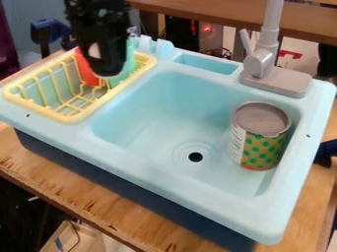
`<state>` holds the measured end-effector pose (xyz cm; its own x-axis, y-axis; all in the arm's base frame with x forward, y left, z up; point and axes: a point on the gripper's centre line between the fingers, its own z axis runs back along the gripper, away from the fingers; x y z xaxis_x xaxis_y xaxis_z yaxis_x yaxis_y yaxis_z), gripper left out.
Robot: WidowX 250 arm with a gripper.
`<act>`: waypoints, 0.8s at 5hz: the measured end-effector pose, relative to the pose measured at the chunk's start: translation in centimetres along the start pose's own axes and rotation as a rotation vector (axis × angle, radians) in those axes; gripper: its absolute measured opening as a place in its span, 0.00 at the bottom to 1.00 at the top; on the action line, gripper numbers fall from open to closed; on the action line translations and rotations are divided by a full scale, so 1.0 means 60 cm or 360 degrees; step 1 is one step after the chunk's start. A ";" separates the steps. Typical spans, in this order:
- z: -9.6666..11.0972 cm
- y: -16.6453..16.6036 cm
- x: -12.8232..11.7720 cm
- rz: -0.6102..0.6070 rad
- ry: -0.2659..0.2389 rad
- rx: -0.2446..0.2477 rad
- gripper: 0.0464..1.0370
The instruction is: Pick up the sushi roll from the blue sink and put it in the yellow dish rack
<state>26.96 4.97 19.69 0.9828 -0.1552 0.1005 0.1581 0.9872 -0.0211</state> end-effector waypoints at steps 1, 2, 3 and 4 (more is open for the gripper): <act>-0.013 0.041 0.002 0.0040 0.0061 0.0024 0.49; -0.030 0.069 0.000 0.0088 0.0133 0.0024 0.49; -0.049 0.088 0.001 0.0106 0.0240 0.0043 0.49; -0.073 0.101 0.006 0.0103 0.0268 0.0038 0.49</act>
<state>28.70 10.73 15.21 0.9933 -0.0932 -0.0684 0.0935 0.9956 0.0018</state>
